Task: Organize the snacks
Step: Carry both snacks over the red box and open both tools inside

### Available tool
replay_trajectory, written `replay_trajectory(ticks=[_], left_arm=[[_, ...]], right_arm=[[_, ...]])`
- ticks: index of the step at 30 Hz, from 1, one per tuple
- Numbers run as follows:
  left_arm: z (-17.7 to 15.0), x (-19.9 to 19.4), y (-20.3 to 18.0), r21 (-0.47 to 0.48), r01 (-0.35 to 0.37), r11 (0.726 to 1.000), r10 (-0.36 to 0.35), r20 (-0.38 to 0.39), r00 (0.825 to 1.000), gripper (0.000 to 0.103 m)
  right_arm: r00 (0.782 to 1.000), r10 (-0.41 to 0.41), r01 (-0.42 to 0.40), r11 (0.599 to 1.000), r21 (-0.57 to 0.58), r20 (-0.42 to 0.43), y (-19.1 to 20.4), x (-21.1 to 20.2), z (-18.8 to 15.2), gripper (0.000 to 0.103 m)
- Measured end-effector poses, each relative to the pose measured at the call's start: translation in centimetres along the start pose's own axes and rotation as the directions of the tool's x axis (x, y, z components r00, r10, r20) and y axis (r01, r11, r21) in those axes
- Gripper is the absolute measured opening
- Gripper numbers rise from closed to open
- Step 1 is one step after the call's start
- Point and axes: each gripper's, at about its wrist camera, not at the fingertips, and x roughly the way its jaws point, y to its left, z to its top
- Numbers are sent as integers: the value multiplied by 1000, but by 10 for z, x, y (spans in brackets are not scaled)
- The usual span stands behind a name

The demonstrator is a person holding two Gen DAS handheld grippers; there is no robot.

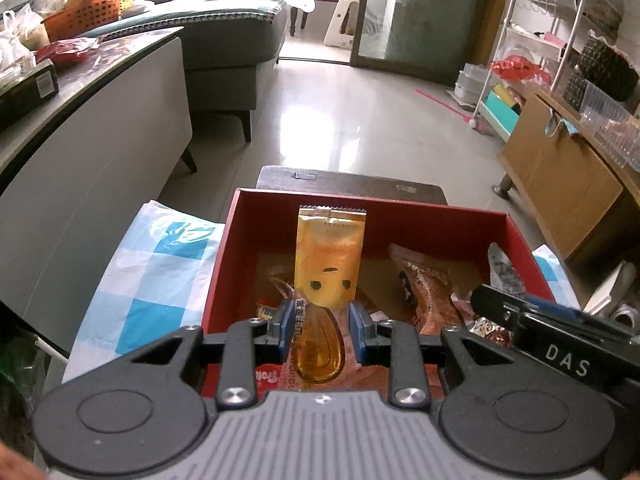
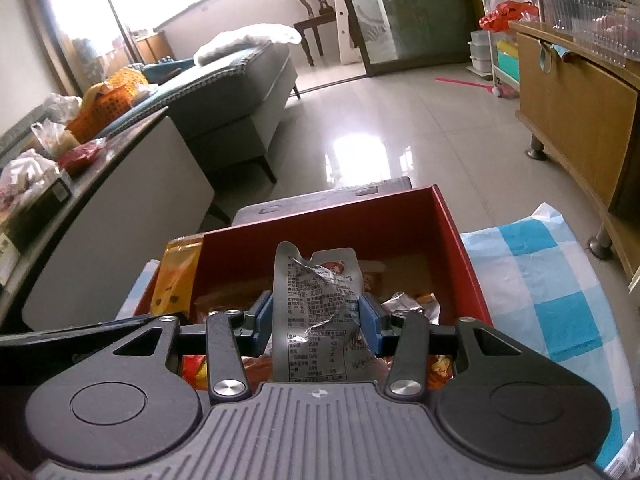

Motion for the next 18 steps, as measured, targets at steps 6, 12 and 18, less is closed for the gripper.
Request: replay_trajectory(ticks=[6,12,18], left_arm=[[-2,-3,-4,23,-30,999,30,10,999,27],[-3,-9,-5,36,-37,999,37,16,999,31],[-5,-18,-5,45,-39,998,38,22,999,31]], right_arm=[[1000,-15,15,999,-28,6,5,-2,1,73],[1000,-16,16,1000,-25,7,6,-7,1,73],[1000,-14,14,999,-47,10,14,-15,0,76]])
